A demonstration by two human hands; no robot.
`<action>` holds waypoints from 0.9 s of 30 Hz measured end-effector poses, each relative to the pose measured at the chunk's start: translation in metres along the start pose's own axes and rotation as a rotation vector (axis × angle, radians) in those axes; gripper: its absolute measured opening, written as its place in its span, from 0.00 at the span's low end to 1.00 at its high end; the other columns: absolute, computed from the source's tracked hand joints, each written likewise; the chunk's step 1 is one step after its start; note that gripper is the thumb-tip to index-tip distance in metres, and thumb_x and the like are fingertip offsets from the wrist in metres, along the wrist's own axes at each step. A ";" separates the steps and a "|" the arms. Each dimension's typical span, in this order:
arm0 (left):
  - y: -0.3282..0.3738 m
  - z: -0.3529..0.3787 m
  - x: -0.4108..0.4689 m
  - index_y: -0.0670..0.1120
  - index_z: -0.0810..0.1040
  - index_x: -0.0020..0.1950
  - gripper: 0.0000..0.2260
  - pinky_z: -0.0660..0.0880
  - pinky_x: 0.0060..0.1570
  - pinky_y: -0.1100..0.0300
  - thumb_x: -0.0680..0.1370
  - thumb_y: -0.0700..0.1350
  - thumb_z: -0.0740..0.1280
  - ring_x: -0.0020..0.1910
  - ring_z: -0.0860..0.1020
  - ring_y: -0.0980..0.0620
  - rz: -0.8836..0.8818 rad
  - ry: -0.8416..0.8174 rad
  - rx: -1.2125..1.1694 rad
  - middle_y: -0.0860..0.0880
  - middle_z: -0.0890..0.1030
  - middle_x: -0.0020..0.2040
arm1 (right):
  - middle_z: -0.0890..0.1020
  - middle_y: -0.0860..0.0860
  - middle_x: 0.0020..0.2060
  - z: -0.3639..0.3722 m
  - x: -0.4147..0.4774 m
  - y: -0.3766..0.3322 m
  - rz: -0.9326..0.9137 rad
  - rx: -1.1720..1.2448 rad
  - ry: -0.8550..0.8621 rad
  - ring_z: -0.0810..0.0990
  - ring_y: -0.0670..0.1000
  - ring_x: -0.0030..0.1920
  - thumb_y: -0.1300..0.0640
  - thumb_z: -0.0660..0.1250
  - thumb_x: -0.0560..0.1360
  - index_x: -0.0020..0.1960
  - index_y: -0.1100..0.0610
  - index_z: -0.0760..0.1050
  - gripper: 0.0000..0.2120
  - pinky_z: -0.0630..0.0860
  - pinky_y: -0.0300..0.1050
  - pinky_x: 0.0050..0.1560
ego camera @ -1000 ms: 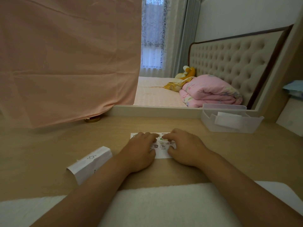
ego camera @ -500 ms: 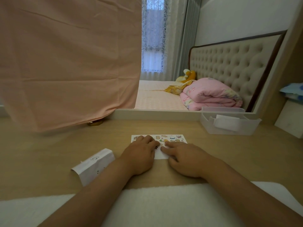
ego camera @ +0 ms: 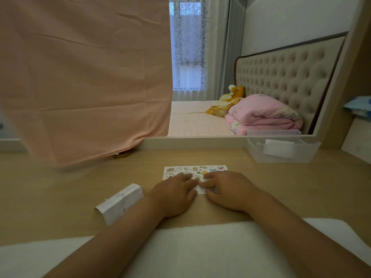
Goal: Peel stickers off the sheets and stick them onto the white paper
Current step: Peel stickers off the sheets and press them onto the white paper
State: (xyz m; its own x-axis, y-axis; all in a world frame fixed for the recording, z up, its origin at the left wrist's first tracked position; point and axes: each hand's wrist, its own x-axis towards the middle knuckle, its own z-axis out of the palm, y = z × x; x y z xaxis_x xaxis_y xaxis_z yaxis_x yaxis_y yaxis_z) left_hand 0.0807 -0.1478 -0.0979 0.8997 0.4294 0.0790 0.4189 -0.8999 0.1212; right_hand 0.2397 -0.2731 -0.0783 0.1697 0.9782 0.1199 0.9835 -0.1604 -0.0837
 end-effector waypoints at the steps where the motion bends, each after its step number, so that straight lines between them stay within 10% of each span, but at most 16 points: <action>1: 0.001 0.000 -0.001 0.55 0.60 0.80 0.22 0.60 0.73 0.55 0.85 0.54 0.52 0.79 0.58 0.50 0.000 0.005 0.000 0.52 0.58 0.81 | 0.72 0.41 0.73 -0.001 -0.001 -0.001 0.001 0.005 0.004 0.70 0.45 0.72 0.47 0.59 0.80 0.68 0.37 0.75 0.18 0.71 0.45 0.67; 12: -0.005 0.004 -0.005 0.52 0.81 0.66 0.13 0.58 0.70 0.68 0.82 0.48 0.64 0.74 0.67 0.55 0.009 0.207 -0.271 0.51 0.74 0.73 | 0.78 0.41 0.65 0.002 -0.002 0.001 0.074 0.125 0.062 0.74 0.47 0.67 0.49 0.62 0.77 0.63 0.40 0.77 0.16 0.71 0.47 0.66; 20: -0.008 0.004 0.003 0.52 0.48 0.83 0.25 0.43 0.78 0.51 0.86 0.53 0.48 0.81 0.43 0.52 -0.091 -0.096 0.018 0.53 0.46 0.83 | 0.57 0.50 0.81 0.009 0.007 -0.014 -0.008 0.058 -0.050 0.52 0.49 0.80 0.49 0.54 0.82 0.81 0.53 0.57 0.28 0.50 0.49 0.79; 27: -0.008 0.007 0.002 0.56 0.45 0.82 0.24 0.41 0.78 0.52 0.86 0.55 0.47 0.81 0.42 0.53 -0.098 -0.092 0.017 0.53 0.44 0.83 | 0.42 0.45 0.81 0.018 0.010 -0.006 0.071 0.057 -0.198 0.40 0.44 0.80 0.40 0.44 0.84 0.83 0.49 0.42 0.30 0.41 0.51 0.80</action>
State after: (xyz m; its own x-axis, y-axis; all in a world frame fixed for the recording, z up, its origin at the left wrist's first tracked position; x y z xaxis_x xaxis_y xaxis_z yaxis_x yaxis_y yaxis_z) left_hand 0.0806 -0.1405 -0.1057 0.8614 0.5074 -0.0234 0.5068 -0.8555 0.1066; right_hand 0.2349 -0.2597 -0.0941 0.2173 0.9724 -0.0845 0.9635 -0.2276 -0.1410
